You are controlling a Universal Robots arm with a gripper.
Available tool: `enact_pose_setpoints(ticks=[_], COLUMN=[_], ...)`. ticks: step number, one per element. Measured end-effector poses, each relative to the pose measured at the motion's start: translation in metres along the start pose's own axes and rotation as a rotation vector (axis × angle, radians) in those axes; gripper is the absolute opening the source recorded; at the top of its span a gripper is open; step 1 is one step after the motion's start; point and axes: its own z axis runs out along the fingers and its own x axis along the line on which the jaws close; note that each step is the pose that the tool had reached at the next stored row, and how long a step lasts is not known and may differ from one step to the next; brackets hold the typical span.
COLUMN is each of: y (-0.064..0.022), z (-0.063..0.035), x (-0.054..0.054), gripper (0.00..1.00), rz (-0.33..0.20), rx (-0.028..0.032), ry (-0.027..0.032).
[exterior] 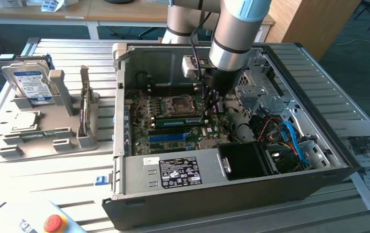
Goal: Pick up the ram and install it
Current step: 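Press down the ram until it locks into place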
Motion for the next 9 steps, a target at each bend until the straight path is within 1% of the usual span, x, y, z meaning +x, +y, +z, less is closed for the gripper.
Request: enact_pose_setpoints(ticks=[9], y=[-0.0001], z=[0.0011], x=[0.0], gripper=[0.11], rz=[0.0], rx=[0.0], ry=[0.0001])
